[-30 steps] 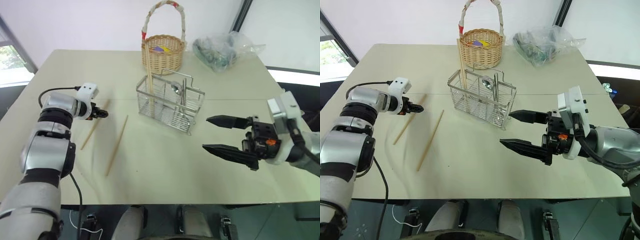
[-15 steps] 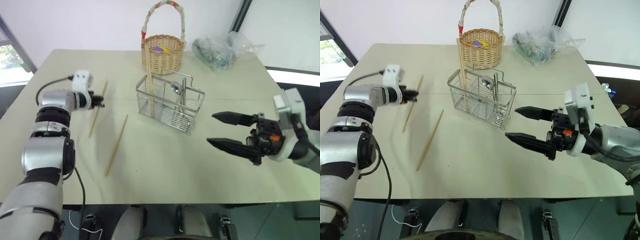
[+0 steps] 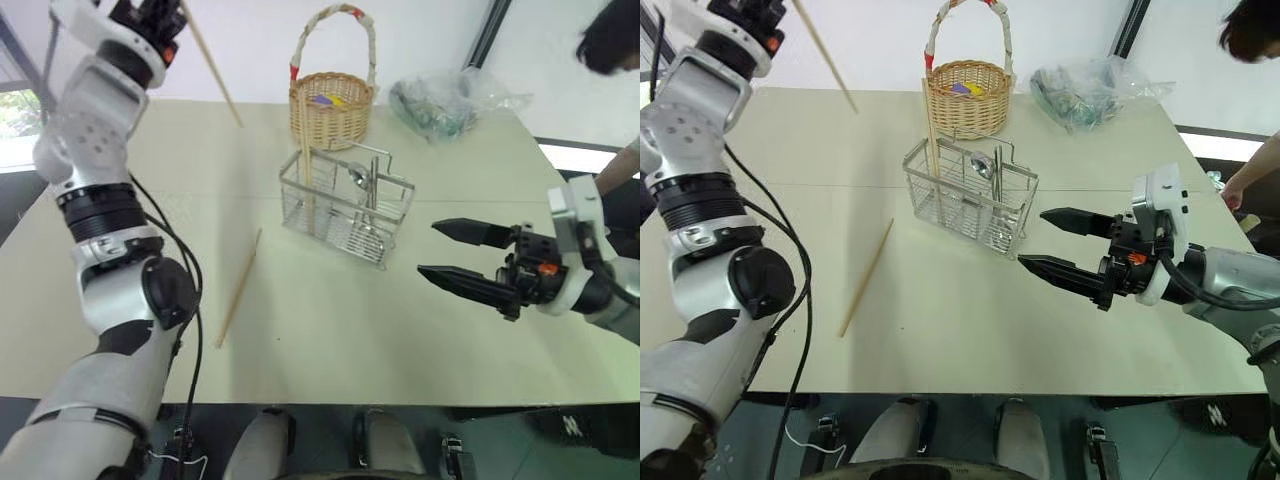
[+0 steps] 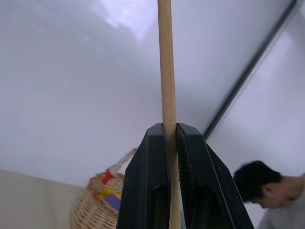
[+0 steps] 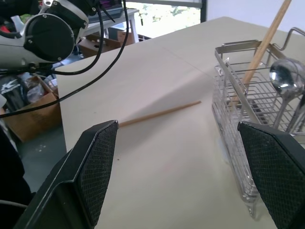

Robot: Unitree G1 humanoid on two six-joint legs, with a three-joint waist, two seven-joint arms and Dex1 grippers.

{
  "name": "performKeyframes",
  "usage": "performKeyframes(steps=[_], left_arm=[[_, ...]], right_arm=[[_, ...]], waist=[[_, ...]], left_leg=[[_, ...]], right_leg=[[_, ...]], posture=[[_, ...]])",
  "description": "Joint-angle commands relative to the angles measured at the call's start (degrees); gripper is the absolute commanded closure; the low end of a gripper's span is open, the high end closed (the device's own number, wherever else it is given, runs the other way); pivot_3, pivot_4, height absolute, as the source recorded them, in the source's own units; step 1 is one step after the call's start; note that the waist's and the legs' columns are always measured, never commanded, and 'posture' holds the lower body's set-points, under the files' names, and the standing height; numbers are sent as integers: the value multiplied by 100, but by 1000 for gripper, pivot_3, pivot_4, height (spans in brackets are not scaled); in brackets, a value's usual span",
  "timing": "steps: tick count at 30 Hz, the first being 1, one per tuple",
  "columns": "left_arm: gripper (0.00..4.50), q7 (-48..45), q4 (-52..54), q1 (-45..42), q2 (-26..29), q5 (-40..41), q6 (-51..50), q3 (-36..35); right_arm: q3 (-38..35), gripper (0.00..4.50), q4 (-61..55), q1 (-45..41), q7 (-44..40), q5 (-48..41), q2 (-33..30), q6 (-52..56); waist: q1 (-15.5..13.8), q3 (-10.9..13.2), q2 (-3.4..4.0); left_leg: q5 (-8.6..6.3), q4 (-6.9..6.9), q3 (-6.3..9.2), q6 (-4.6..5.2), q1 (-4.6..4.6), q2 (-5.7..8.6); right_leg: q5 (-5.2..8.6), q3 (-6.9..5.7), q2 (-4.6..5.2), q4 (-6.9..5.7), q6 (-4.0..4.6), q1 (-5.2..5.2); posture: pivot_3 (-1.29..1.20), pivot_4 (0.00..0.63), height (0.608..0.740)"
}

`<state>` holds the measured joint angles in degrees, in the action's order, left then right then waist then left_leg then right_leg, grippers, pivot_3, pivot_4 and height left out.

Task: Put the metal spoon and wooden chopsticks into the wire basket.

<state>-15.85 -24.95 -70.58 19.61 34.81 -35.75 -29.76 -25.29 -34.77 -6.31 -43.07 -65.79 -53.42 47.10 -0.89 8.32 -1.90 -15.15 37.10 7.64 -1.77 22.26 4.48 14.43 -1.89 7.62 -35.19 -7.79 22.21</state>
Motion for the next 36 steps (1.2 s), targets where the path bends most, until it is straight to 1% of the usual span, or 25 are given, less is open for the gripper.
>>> performKeyframes(steps=[1, 7, 11, 14, 17, 18, 22, 23, 27, 29, 32, 36], left_arm=[[4453, -230, -132, -194, -258, -91, 251, 470], [4453, -767, -187, 211, -623, -792, 1031, 1488], [4453, -1045, -307, 473, -822, -1118, 1570, 1901], [4453, -1122, -311, 681, -937, -1265, 1819, 2058], [3311, -1258, -134, 854, -1016, -1108, 1690, 2035], [2852, -1294, -25, 903, -1033, -1046, 1610, 2017], [731, -1290, 487, 1075, -1001, -870, 1319, 1959], [364, -1277, 605, 1118, -975, -843, 1255, 1943], [364, -962, 1020, 1170, -768, -696, 833, 1717], [364, -703, 1330, 1114, -456, -641, 353, 1587], [364, -262, 1626, 962, 172, -633, -787, 1452], [364, 338, 1619, 798, 831, -566, -2650, 1227]], right_arm=[[-130, 355, -110, 24, 116, -1, 77, -152], [-321, 355, -338, 208, 426, -207, 160, -153], [-424, 355, -406, 295, 631, -329, 171, -150], [-470, 355, -441, 344, 709, -384, 153, -154], [-484, 355, -453, 374, 758, -421, 141, -166], [-482, 355, -448, 378, 763, -424, 138, -171], [-408, 355, -371, 334, 741, -376, 123, -196], [-378, 355, -342, 305, 735, -359, 117, -203], [-217, 355, -225, 184, 671, -228, 94, -237], [-133, 355, -175, 112, 624, -172, 88, -251], [-34, 355, -96, 36, 487, -75, 89, -279], [165, 355, -44, 98, 136, 309, 39, -403]], waist=[[1, 0, 0], [22, -2, 8], [5, -2, 12], [3, -1, 12], [3, -1, 12], [9, -1, 13], [8, -1, 13], [6, -1, 13], [12, -1, 13], [20, 0, 14], [27, 1, 19], [13, 2, 19]], left_leg=[[0, 0, 0, 0, 0, -2], [0, -4, -5, 2, 8, -2], [-2, -5, -8, 5, 10, -2], [-4, -3, -8, 9, 11, -2], [-5, -3, -6, 10, 11, -2], [-5, -2, -6, 10, 11, -3], [-4, -3, -5, 11, 10, -4], [-5, -3, -5, 11, 10, -4], [-5, -3, -5, 12, 10, -3], [-5, -3, -5, 12, 10, -4], [-5, -6, -4, 12, 5, -9], [-5, -5, 3, 12, 5, -10]], right_leg=[[-1, 0, -2, -2, 1, 1], [-4, 4, -2, -2, 7, 14], [-3, 6, 0, 2, 8, 14], [-5, 6, 1, 3, 10, 13], [-5, 5, 0, 4, 10, 12], [-5, 5, 0, 4, 10, 12], [-5, 4, -2, 3, 10, 14], [-5, 5, -2, 3, 10, 13], [-6, 5, -2, 2, 10, 13], [-6, 4, -3, 1, 11, 14], [-6, 5, -11, -2, 11, 16], [-5, 5, -20, -4, 11, 14]], posture=[[0, 150, 674], [0, 150, 674], [0, 150, 674], [0, 150, 674], [0, 150, 674], [0, 150, 674], [0, 150, 674], [0, 150, 674], [0, 150, 674], [0, 150, 674], [0, 150, 674], [0, 150, 674]])
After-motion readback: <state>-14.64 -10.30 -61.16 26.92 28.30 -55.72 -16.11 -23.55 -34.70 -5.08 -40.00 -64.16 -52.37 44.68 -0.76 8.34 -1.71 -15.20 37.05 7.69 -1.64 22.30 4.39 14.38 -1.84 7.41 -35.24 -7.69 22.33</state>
